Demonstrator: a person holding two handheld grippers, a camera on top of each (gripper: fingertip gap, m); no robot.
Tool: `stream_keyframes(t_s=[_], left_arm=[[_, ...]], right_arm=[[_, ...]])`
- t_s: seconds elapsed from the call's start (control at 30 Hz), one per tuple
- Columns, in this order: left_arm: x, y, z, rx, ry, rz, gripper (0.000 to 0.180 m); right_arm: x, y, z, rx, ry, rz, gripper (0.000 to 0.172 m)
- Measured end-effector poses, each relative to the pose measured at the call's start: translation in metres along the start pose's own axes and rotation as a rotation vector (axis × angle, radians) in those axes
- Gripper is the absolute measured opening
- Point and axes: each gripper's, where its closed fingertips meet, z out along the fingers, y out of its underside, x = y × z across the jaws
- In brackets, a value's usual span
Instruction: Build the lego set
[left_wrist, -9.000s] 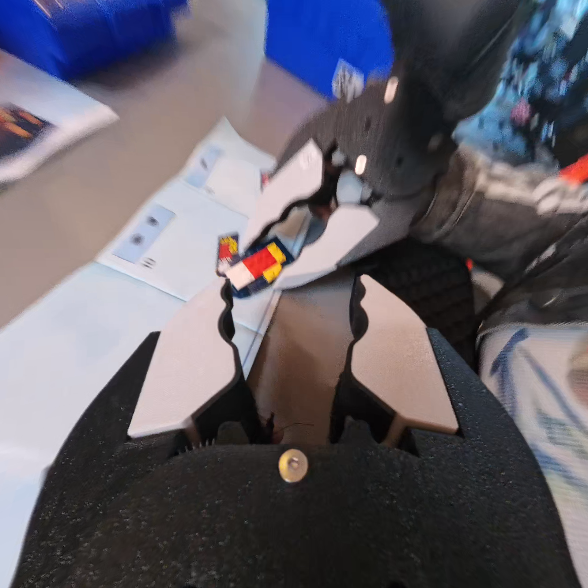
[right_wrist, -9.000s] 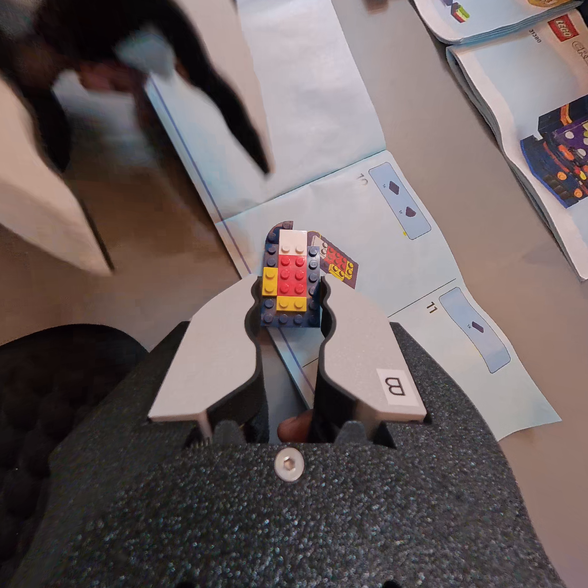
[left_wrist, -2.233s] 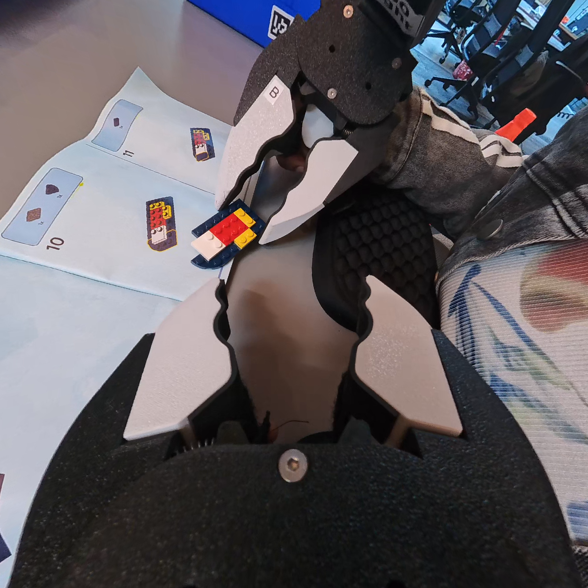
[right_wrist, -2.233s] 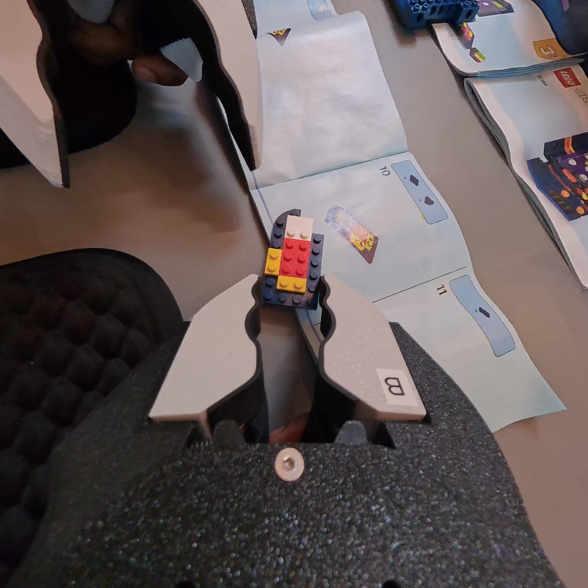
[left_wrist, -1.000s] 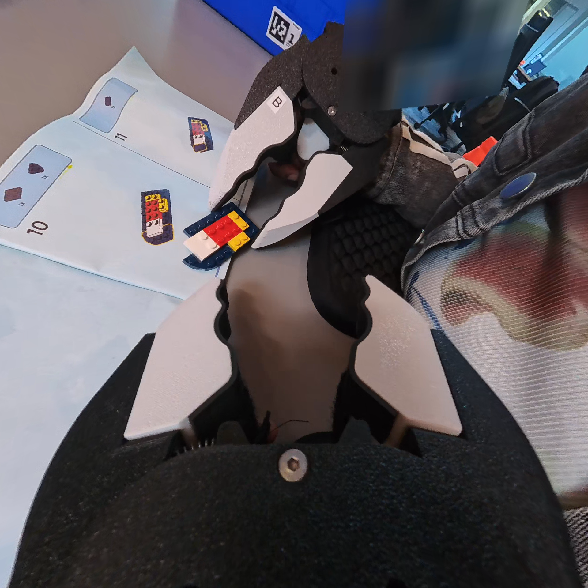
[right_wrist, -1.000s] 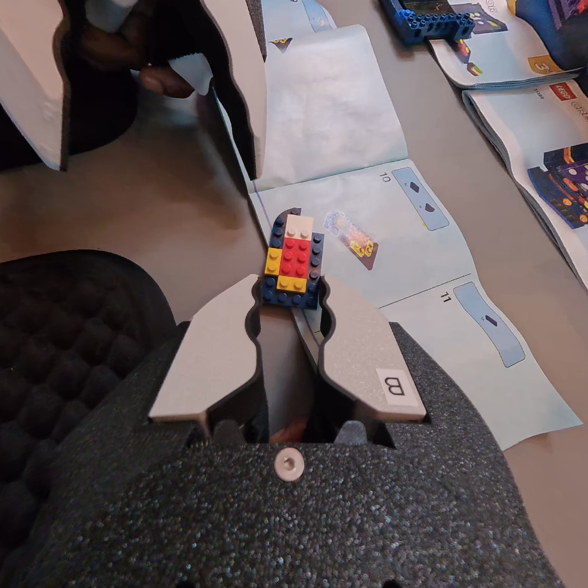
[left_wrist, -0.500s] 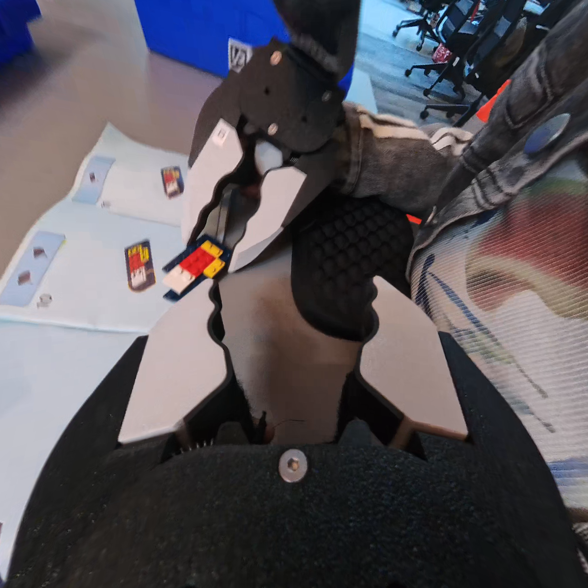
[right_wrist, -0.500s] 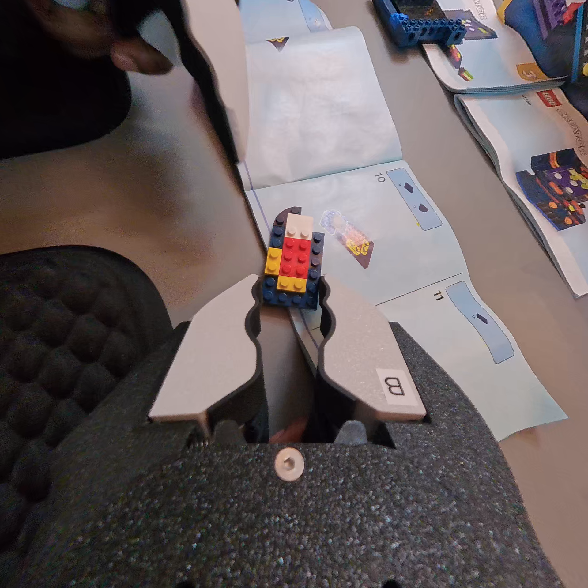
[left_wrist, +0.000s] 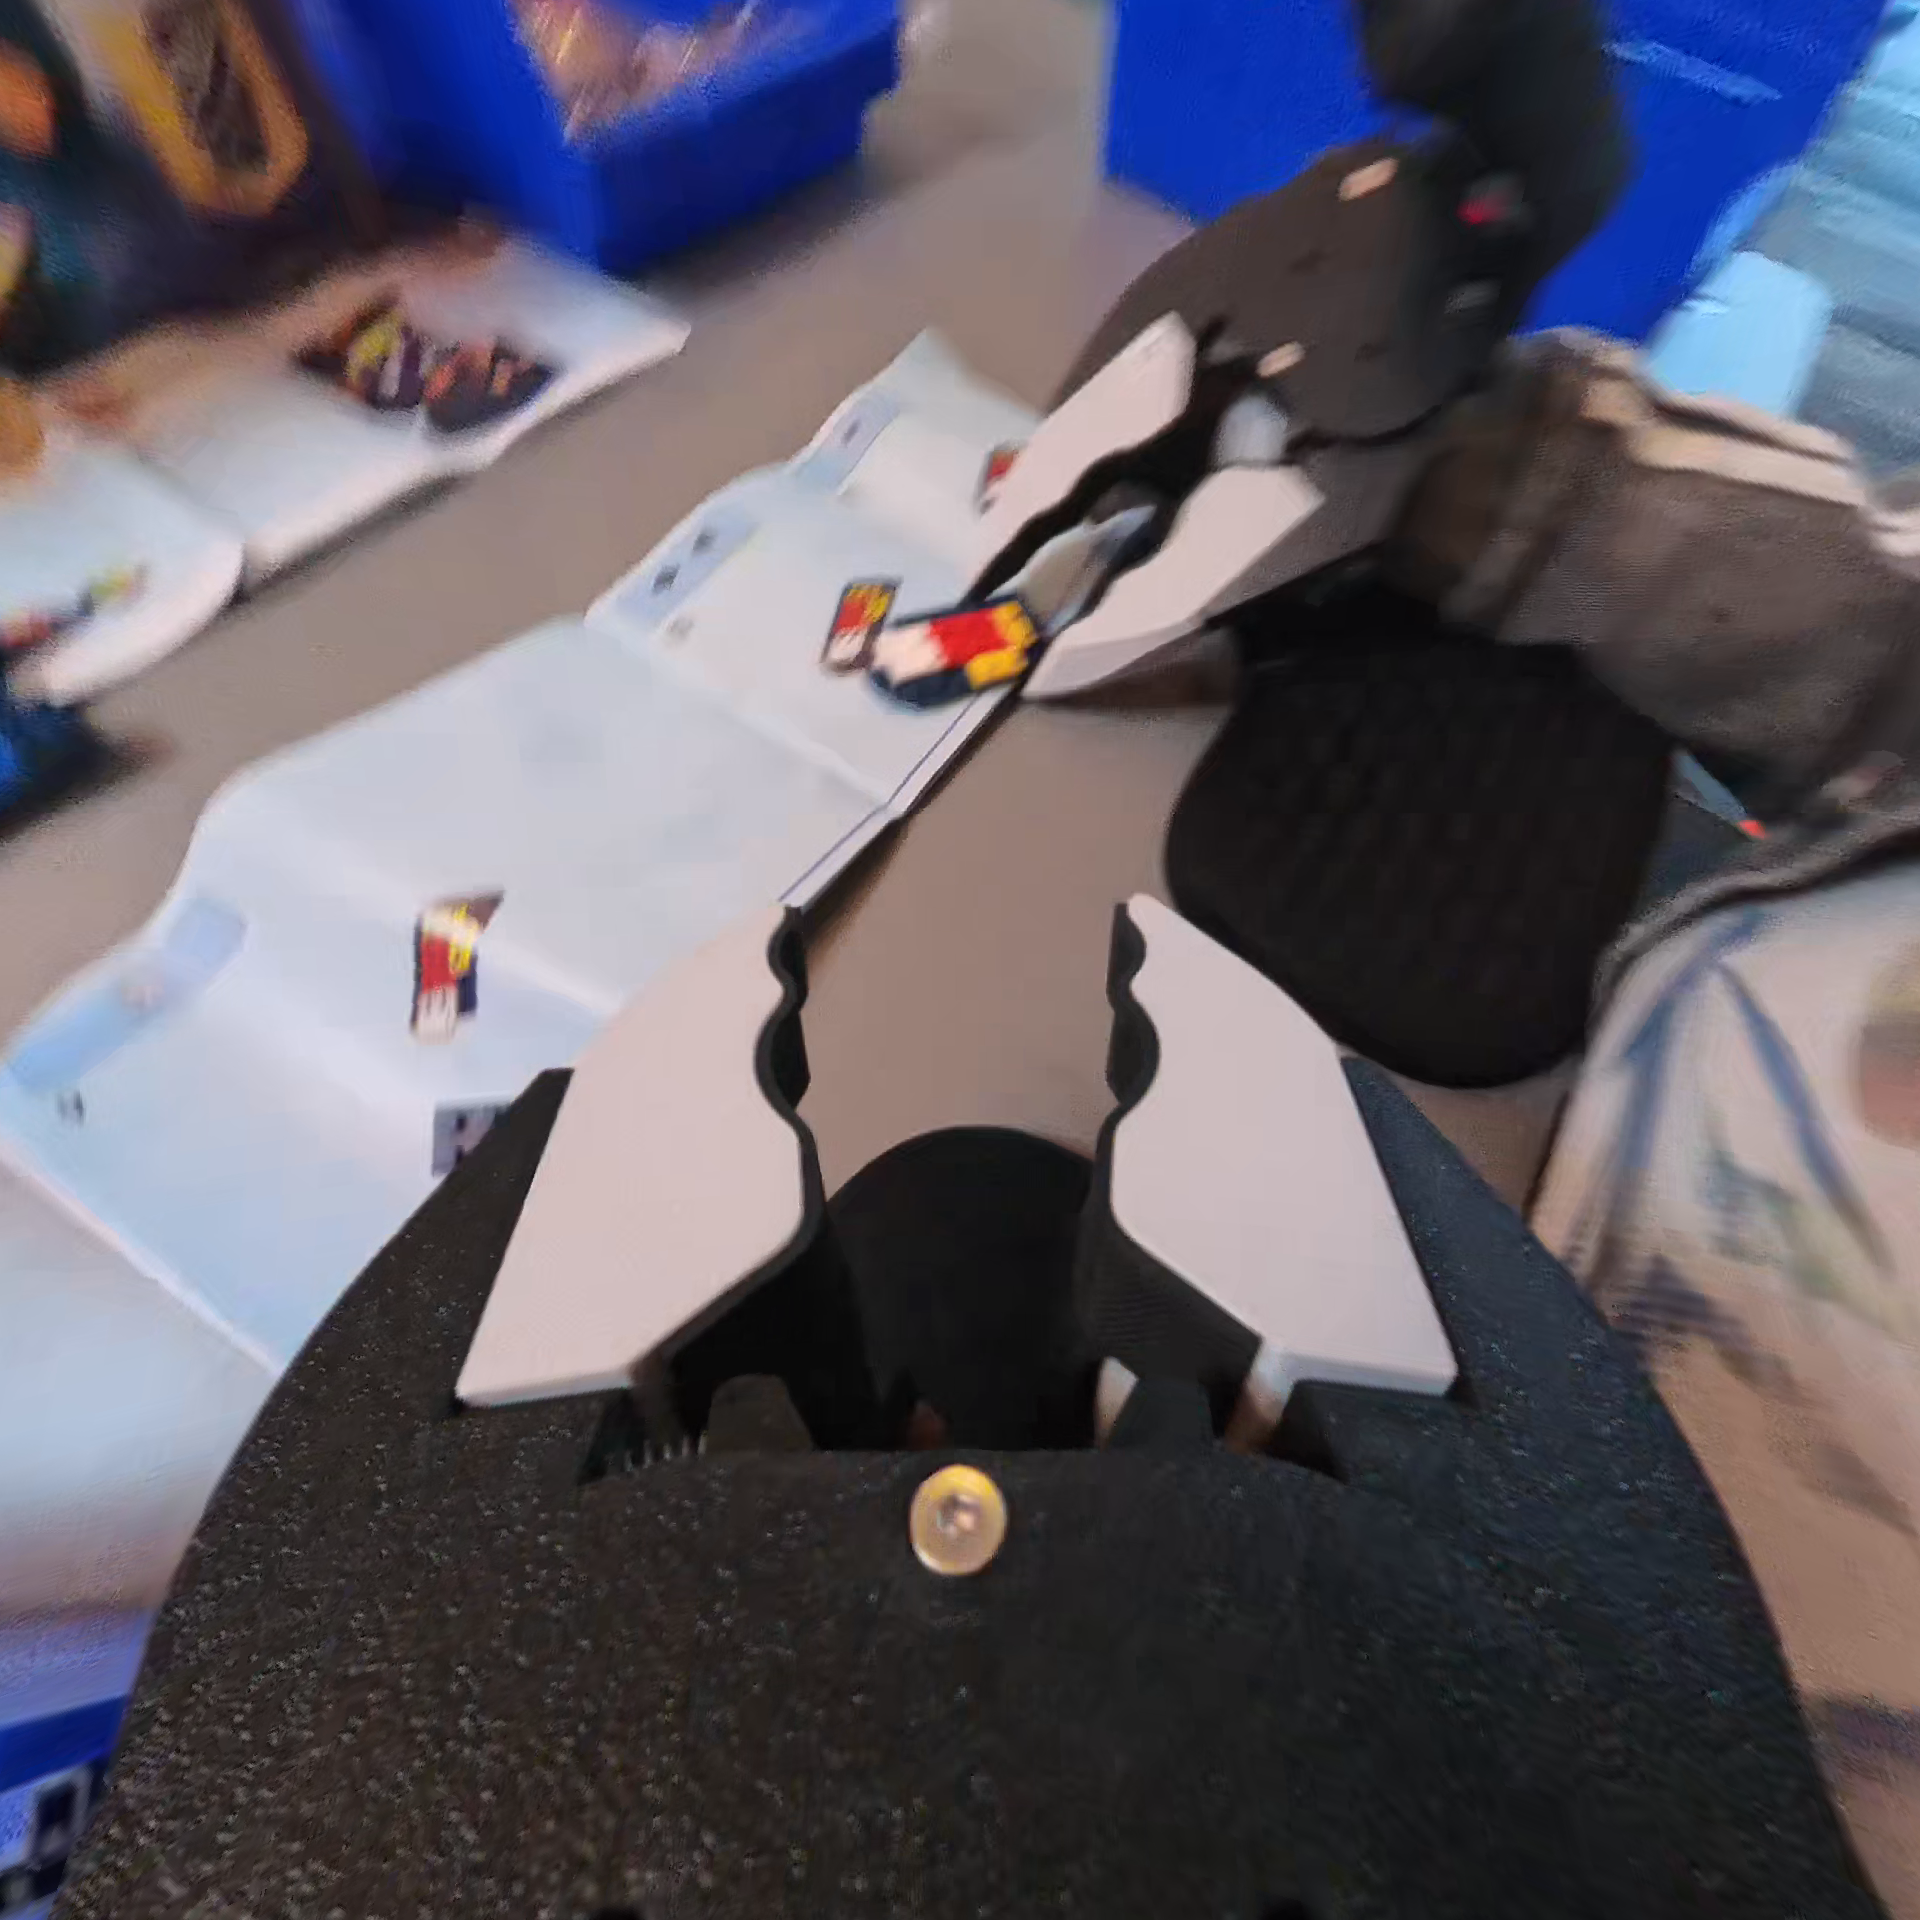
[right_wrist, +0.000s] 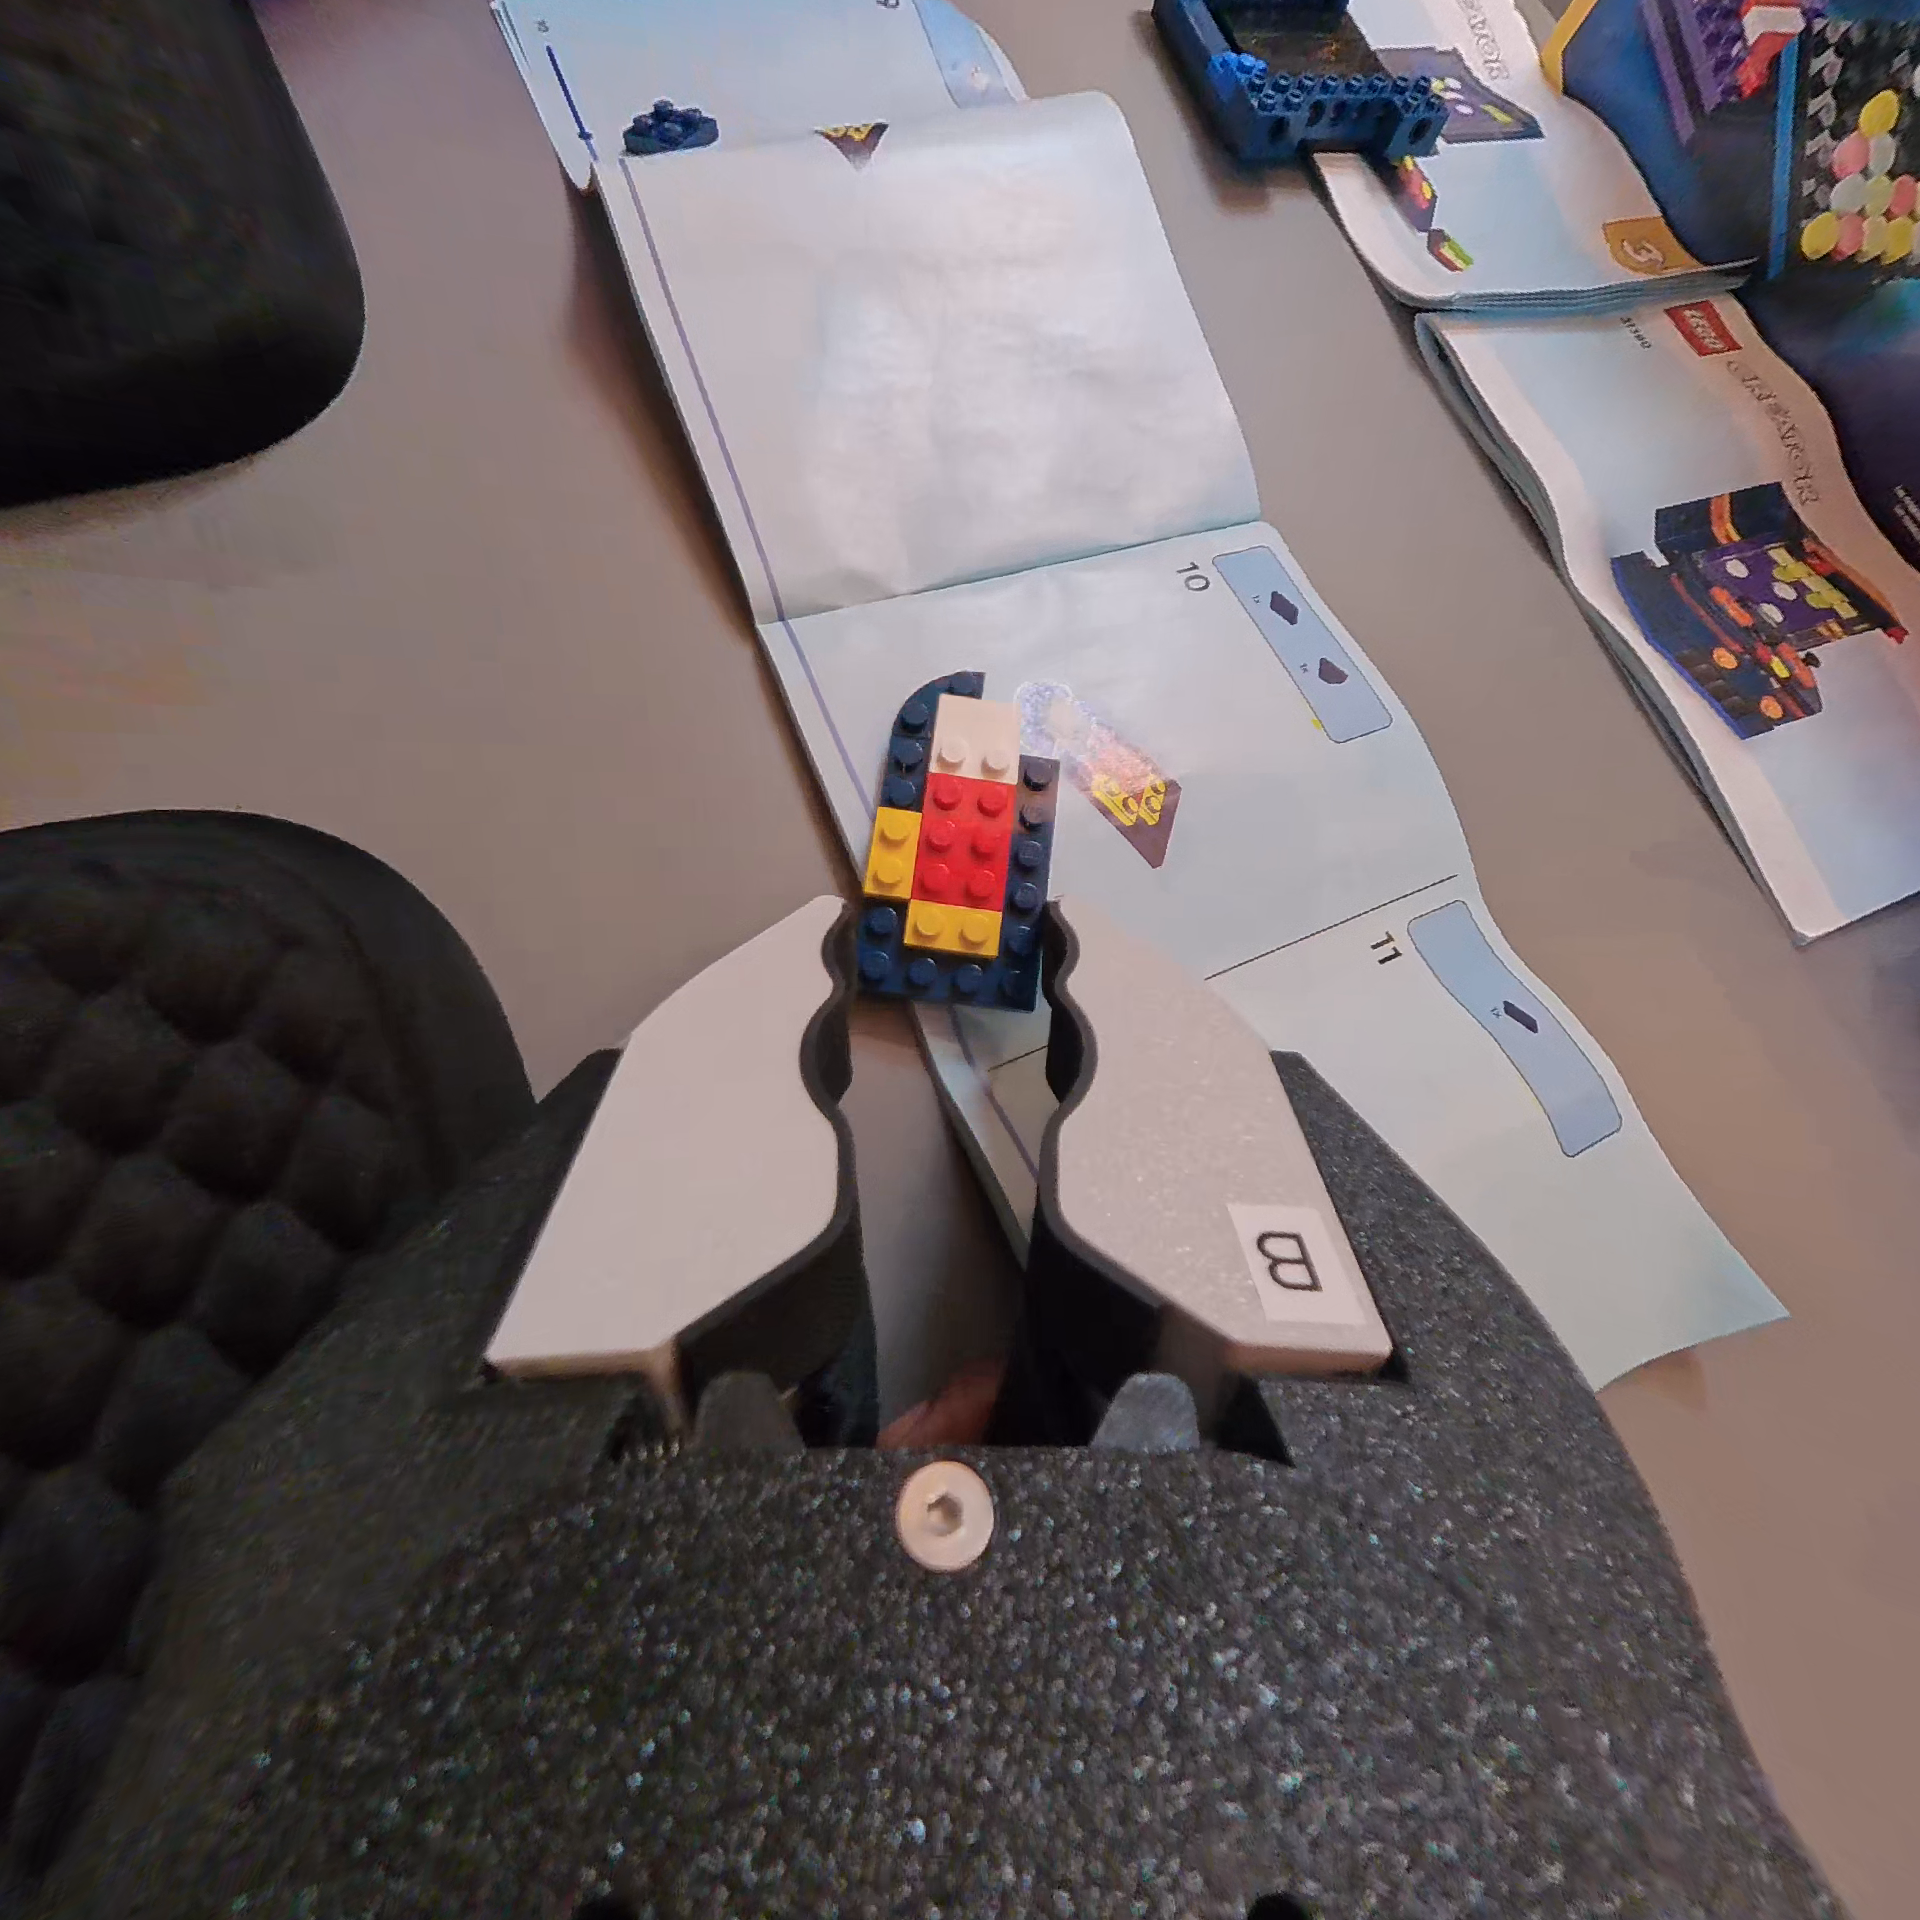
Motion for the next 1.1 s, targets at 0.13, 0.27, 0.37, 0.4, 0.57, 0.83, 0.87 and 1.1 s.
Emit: stream_keyframes(t_s=[0.13, 0.27, 0.37, 0.4, 0.57, 0.83, 0.87, 1.1], left_arm=[[-0.029, 0.016, 0.017, -0.095, -0.120, -0.096, 0.046], [-0.030, 0.008, 0.023, -0.072, -0.109, -0.050, 0.040], [-0.023, 0.004, 0.031, -0.053, -0.061, -0.017, 0.038], [-0.020, 0.003, 0.033, -0.049, -0.040, 0.002, 0.038], [0.020, -0.003, 0.036, 0.039, 0.237, 0.080, 0.042], [0.063, -0.011, 0.011, 0.249, 0.494, 0.329, 0.039], [0.063, -0.013, 0.009, 0.270, 0.500, 0.320, 0.039], [0.063, -0.021, -0.005, 0.369, 0.536, 0.306, 0.041]], right_arm=[[0.004, -0.005, -0.004, 0.027, 0.025, 0.012, 0.034], [0.020, -0.005, -0.003, -0.009, 0.056, 0.056, 0.034], [0.026, 0.003, 0.004, -0.081, 0.014, 0.059, 0.034], [0.025, 0.003, 0.006, -0.089, -0.016, 0.060, 0.034], [0.024, -0.009, -0.001, -0.113, -0.103, 0.068, 0.059], [-0.031, -0.105, 0.033, 0.045, -0.476, -0.157, 0.037], [-0.041, -0.112, 0.044, 0.041, -0.534, -0.206, 0.034], [-0.068, -0.133, 0.124, -0.122, -0.711, -0.506, 0.034]])
